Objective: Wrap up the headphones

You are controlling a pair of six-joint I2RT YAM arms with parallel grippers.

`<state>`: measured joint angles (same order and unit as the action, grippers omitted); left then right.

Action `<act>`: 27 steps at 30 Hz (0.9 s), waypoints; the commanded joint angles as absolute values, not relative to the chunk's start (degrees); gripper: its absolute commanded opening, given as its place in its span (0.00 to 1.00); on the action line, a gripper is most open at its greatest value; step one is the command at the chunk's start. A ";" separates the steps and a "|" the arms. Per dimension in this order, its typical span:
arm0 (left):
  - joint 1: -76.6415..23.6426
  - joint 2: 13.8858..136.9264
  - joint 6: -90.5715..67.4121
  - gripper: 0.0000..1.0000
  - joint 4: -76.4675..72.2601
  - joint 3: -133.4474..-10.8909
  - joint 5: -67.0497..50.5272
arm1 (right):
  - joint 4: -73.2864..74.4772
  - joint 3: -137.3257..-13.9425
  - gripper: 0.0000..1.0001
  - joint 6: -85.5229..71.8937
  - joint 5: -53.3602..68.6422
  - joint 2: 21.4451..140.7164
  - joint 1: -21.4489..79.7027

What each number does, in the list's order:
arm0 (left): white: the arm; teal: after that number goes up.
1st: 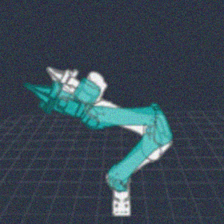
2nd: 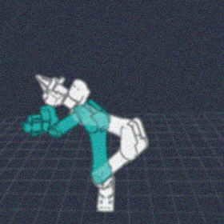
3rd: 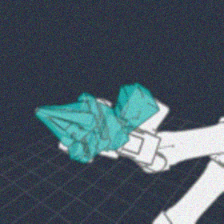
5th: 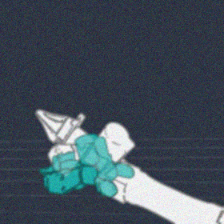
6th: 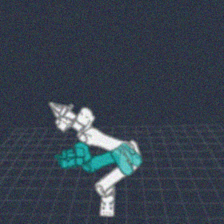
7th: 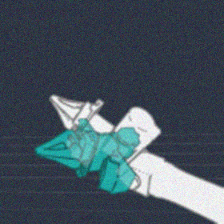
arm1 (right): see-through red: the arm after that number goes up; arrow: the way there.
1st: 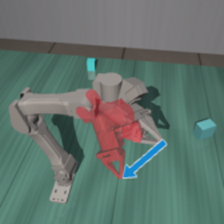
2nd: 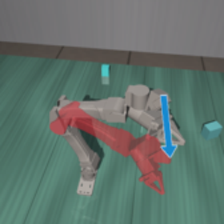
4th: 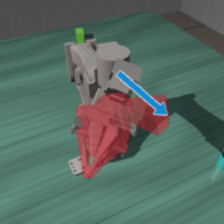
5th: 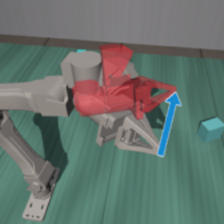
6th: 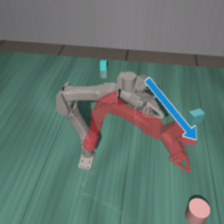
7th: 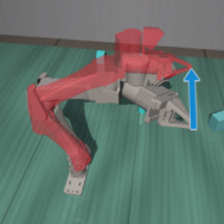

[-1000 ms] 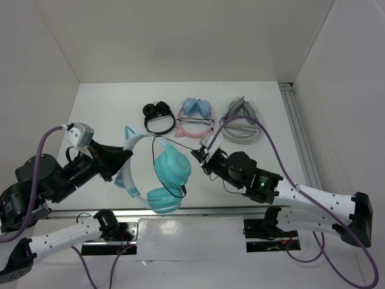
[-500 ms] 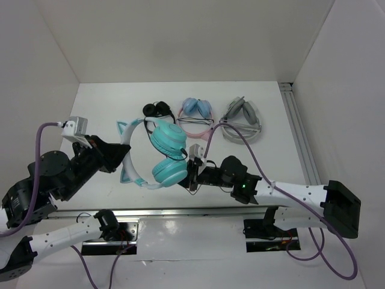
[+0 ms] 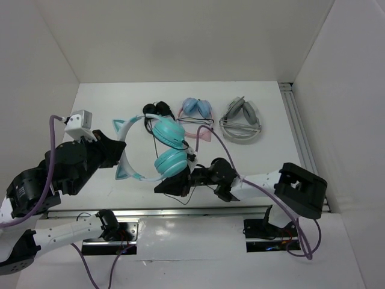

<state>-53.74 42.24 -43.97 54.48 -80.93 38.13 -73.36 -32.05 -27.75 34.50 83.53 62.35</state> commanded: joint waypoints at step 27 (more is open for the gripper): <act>-53.44 51.85 -41.93 0.00 52.91 -101.86 65.91 | -83.51 -35.07 0.23 -27.33 37.97 84.91 71.71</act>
<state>-53.67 51.55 -43.57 57.49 -97.78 60.27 -74.35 -35.31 -31.14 40.36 87.07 70.41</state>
